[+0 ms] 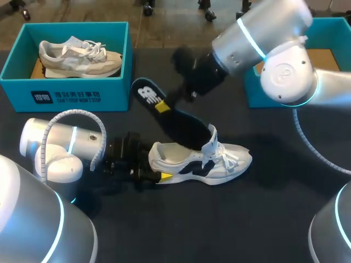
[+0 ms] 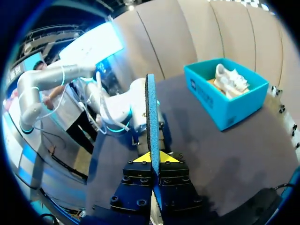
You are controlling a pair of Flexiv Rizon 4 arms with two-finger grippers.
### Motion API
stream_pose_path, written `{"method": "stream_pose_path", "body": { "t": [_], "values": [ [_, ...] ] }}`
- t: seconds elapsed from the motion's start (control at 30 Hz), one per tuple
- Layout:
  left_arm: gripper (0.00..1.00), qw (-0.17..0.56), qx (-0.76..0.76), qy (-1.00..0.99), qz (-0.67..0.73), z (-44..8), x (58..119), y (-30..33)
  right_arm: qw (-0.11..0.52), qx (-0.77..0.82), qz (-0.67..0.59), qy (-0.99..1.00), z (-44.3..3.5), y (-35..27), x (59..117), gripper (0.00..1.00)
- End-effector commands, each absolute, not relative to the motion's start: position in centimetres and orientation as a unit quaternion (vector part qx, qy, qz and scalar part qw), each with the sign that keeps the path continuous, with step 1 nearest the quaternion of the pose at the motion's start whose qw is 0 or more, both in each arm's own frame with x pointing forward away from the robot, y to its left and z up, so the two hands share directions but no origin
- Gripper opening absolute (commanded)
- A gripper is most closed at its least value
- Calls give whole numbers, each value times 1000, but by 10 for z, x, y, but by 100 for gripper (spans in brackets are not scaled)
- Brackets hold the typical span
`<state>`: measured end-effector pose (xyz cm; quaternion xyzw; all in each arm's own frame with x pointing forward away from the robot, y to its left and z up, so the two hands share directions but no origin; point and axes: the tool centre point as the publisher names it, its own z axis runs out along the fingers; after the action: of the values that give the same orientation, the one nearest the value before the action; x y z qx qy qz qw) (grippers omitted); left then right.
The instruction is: Take the shoe out of the shoebox, open the shoe tongue, remove and reinsert the insole, then place the shoe into the shoebox
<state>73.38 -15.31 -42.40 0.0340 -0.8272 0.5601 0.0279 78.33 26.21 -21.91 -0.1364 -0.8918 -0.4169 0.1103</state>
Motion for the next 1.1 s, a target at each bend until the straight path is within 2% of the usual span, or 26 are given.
{"method": "stream_pose_path", "body": {
  "t": [0.03,0.47,0.5,1.1],
  "values": [
    [0,29,34,-828,559,-427,735,-155,97,-139,-427,-888,-200,253,788,0],
    [0,29,34,-828,559,-427,735,-155,66,-158,-510,-843,-169,257,821,0],
    [0,29,34,-828,559,-427,735,-155,45,-149,-519,-841,-169,256,822,0],
    [0,29,34,-828,559,-427,735,-155,54,-174,-543,-819,-171,251,822,0]
  ]
}}
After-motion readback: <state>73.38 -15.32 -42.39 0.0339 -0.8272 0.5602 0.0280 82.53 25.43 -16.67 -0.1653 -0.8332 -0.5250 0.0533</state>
